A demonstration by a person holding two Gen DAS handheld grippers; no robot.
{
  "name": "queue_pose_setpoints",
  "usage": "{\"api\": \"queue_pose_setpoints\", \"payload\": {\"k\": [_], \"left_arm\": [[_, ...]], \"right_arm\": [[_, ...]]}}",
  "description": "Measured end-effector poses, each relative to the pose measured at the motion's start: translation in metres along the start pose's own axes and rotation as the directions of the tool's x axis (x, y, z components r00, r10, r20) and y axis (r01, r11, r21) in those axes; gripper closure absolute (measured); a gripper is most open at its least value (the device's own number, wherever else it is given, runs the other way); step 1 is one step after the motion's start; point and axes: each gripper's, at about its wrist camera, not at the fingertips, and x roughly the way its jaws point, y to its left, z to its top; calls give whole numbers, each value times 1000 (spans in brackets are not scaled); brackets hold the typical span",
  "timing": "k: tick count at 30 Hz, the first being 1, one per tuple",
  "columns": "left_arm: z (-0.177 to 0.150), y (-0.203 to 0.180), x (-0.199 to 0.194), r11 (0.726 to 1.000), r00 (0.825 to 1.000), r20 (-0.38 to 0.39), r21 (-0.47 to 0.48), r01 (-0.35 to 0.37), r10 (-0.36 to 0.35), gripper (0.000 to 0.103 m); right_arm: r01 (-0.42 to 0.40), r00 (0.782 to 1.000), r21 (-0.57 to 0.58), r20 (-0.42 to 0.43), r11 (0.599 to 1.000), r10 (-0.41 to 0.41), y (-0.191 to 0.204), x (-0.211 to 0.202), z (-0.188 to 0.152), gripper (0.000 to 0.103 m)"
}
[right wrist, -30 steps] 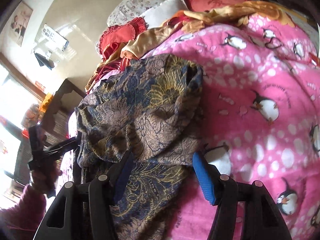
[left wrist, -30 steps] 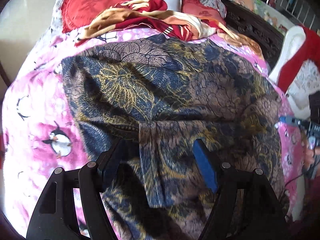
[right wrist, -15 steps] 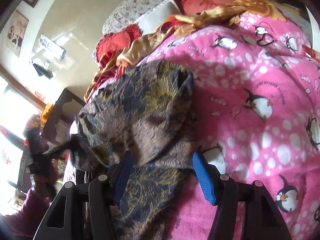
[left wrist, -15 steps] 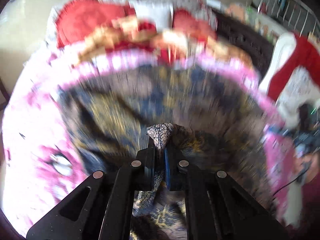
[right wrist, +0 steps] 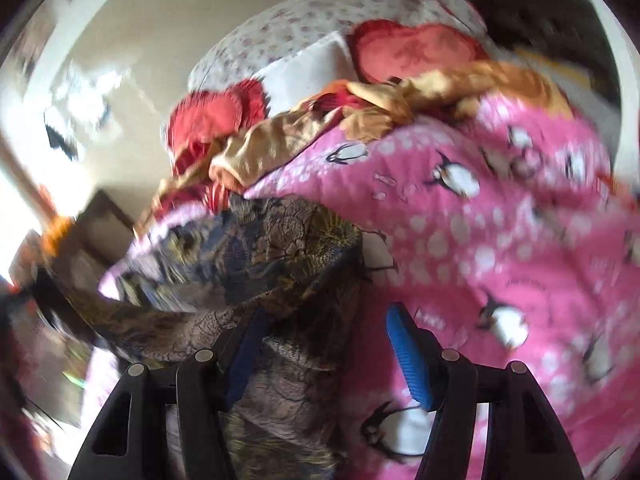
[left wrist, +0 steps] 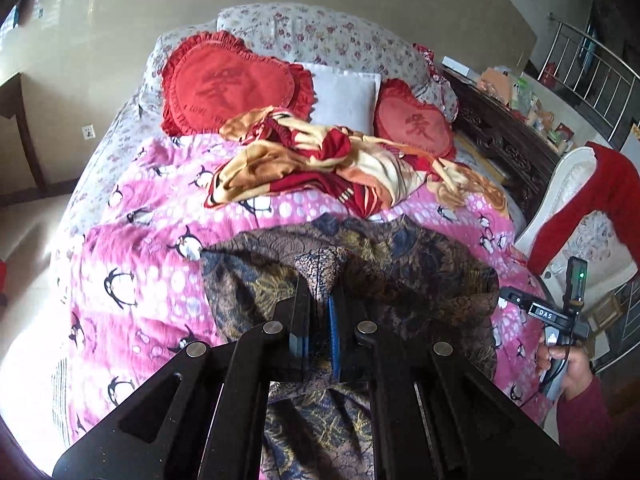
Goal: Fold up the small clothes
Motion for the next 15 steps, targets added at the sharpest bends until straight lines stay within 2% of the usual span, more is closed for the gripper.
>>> {"api": "queue_pose_setpoints", "payload": {"k": [3,6,8,9,11,12,13,14,15], "left_arm": [[-7,4,8,1000,999,-30,-11,-18,18,97],[-13,10,20,999,998,-64,-37,-20,18,97],[-18,10,29,999,996,-88,-39,-37,33,97],[-20,11,34,998,994,-101,-42,-47,42,97],[-24,14,44,996,991,-124,-55,-66,59,97],[-25,16,48,995,989,-134,-68,-78,68,97],[-26,19,51,994,988,-140,-80,-81,69,97],[-26,23,52,993,988,-144,-93,-77,63,97],[-27,25,53,993,988,-145,-97,-75,60,97]], "right_arm": [[104,994,-130,-14,986,-107,11,-1,-3,42],[91,992,-182,-66,979,-105,15,5,-5,42],[124,986,-213,-87,969,-146,19,21,-2,43],[162,981,-189,-72,969,-178,19,34,7,44],[132,991,-111,-18,985,-135,14,46,24,44],[150,988,-59,-17,987,-151,6,57,37,44],[177,983,-22,-54,984,-178,-1,64,44,45],[170,983,6,-71,986,-169,-6,66,49,46],[112,993,50,-49,992,-110,-13,57,53,46]]}}
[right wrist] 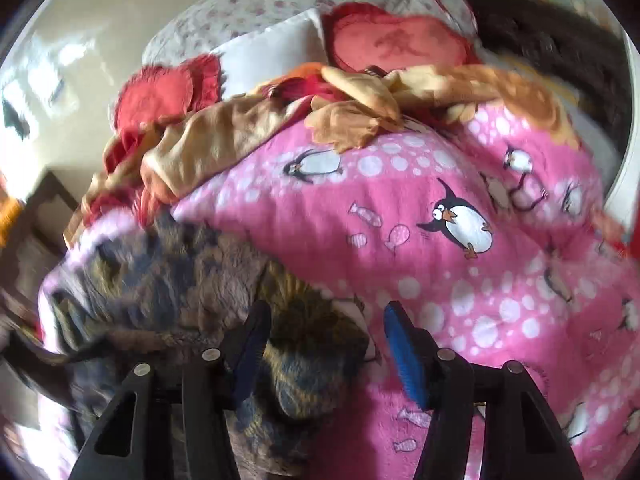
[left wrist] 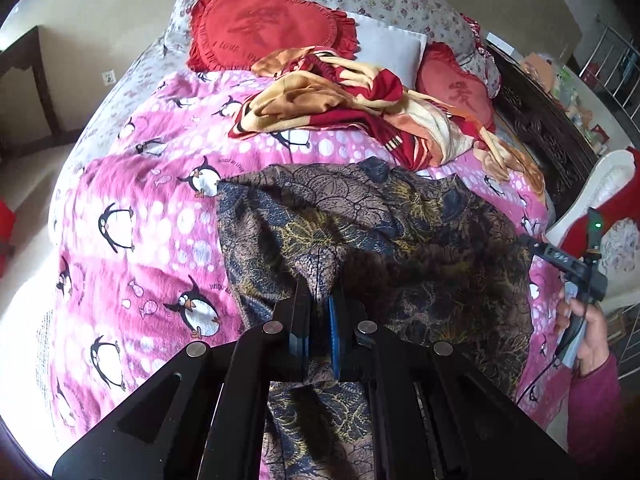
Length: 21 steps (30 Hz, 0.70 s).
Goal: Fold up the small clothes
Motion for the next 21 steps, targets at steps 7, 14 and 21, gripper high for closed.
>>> {"api": "queue_pose_setpoints", "payload": {"k": [7,14,21], "left_arm": [[-1,5,7,1000,1000,-7,6,1,-1,97],[4,4,11,1000,1000,-15,-10,1,-1,97],[17,6,61,998,999,-31,-59,-25,23,97]], "right_arm": [[-119,993,30,-6,992,119,-17,-32,-25,41],[-174,985,76,15,982,173,-16,-2,-17,93],[0,999,-23,51,1000,1,-11,-3,-12,96]]}}
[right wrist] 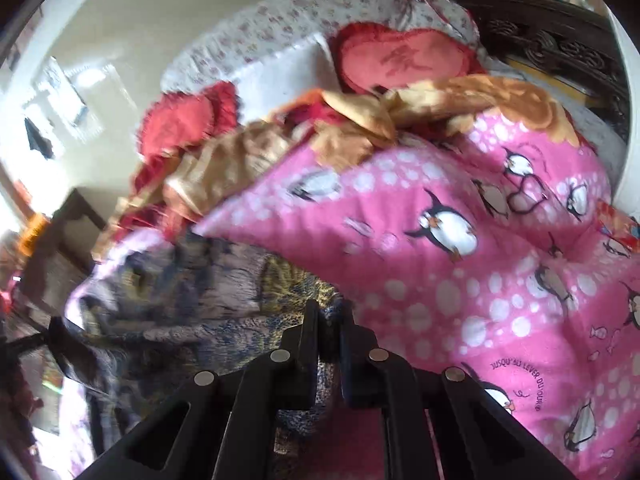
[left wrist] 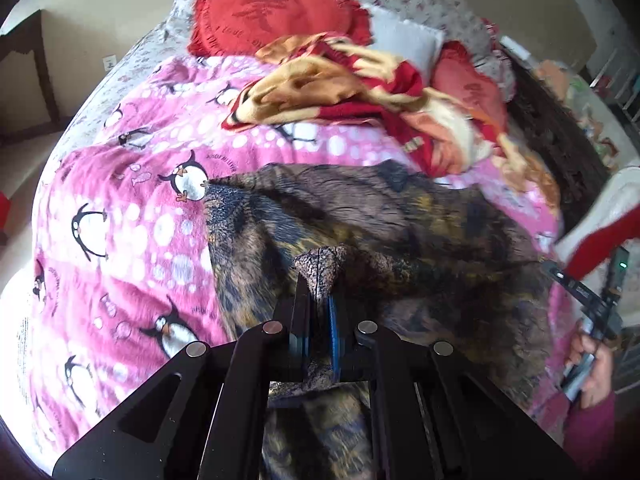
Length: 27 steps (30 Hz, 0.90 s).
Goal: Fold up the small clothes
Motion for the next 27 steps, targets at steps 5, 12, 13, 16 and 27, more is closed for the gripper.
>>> {"api": "queue_pose_setpoints", "payload": {"k": [5,12,13,16,27], "left_arm": [[9,22,24,995,1000,-11,-103,14,-15,91],[0,16,-4,1000,998,62,10,-28,27,74],[-3,13,-4,999,998,59,22,-30,28,74],[-11,4,1,996,998,50,72,-48,45,74],[-29,10,18,998,998,-1,41,-56,56,74]], "right_arm": [[-22,1000,191,6,981,21,-28,-10,-6,77],[-141,978,62,-147,988,149,14,-34,-64,55],[-129,975,50,-174,990,136,17,-30,-73,65],[-113,979,1,-173,994,111,17,-35,-92,95],[-80,996,152,-25,985,85,-38,-72,-77,88]]}}
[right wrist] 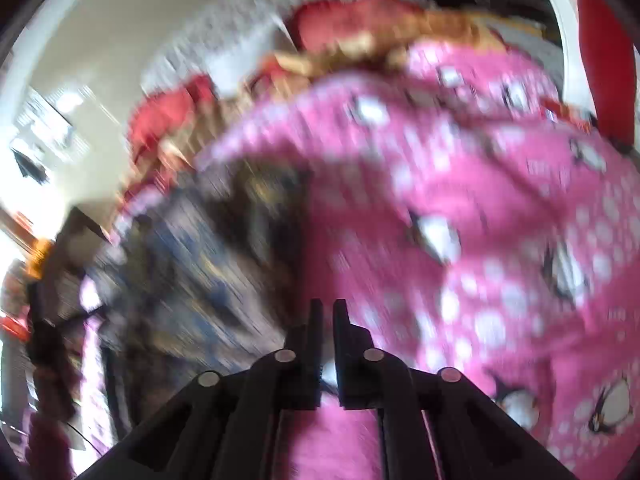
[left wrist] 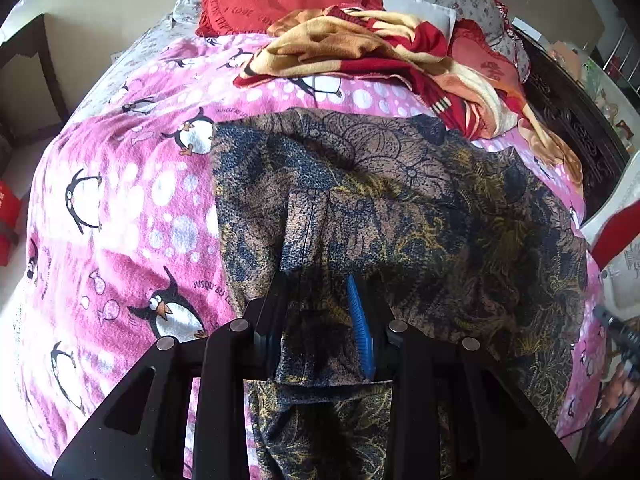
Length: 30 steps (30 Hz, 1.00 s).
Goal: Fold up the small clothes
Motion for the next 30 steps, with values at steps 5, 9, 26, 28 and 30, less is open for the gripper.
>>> {"api": "queue_pose_setpoints", "payload": {"k": [5,9,26,28,30], "left_arm": [[1,-5,-4,1000,1000,16,-15,17,-16,74],[-2,-11,5,1000,1000,-8,9,-5,5,74],[-15,13,17,998,1000,-29,-60,-9,7,72],[-20,13,16,998,999,-33,-64,-15,13,72],[-24,14,4,997,999,-35,-82,1,-4,72]], "right_arm": [[23,1000,-17,7,1000,-23,16,35,34,34],[19,999,-34,-33,999,-20,23,77,53,87],[71,996,-254,-35,964,-82,68,54,13,67],[154,982,-286,-58,946,-178,62,74,7,67],[131,985,-231,-79,964,-152,51,73,10,67]]}}
